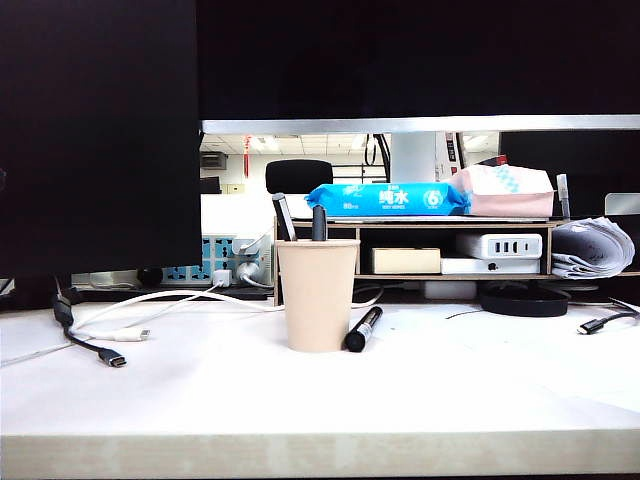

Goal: Pick up the marker from the paper cup and put it on the table.

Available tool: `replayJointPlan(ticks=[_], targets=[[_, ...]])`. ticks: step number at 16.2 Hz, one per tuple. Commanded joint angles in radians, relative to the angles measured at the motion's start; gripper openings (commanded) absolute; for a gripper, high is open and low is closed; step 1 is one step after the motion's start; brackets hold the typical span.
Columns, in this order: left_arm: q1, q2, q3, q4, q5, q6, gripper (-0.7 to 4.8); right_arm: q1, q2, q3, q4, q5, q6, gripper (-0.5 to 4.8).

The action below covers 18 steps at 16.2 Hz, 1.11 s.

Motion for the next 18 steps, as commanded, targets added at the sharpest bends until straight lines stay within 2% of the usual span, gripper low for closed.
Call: replayJointPlan(ticks=[1, 3, 6, 9, 14, 16, 18], targets=[[0.0, 0.0, 0.001, 0.013, 0.004, 0.004, -0.05, 0.001, -0.001, -0.013, -0.049, 0.004, -0.051, -0.06], [0.0, 0.0, 0.001, 0.013, 0.005, 0.004, -0.05, 0.001, -0.001, -0.093, 0.019, 0.083, -0.131, -0.06], [0.0, 0.0, 0.001, 0.013, 0.007, 0.004, -0.05, 0.034, -0.002, -0.278, 0.253, 0.104, -0.113, -0.06], [0.0, 0.0, 0.001, 0.013, 0.007, 0.004, -0.05, 0.157, -0.002, -0.384, 0.405, 0.109, -0.101, -0.06], [0.0, 0.0, 0.001, 0.013, 0.007, 0.004, -0.05, 0.278, -0.002, -0.417, 0.44, 0.156, -0.097, -0.06], [0.0, 0.0, 0.001, 0.013, 0.007, 0.004, -0.05, 0.28, -0.002, -0.424, 0.439, 0.258, -0.03, -0.06], [0.0, 0.0, 0.001, 0.013, 0.007, 0.004, -0.05, 0.262, -0.002, -0.424, 0.439, 0.29, -0.022, -0.06]])
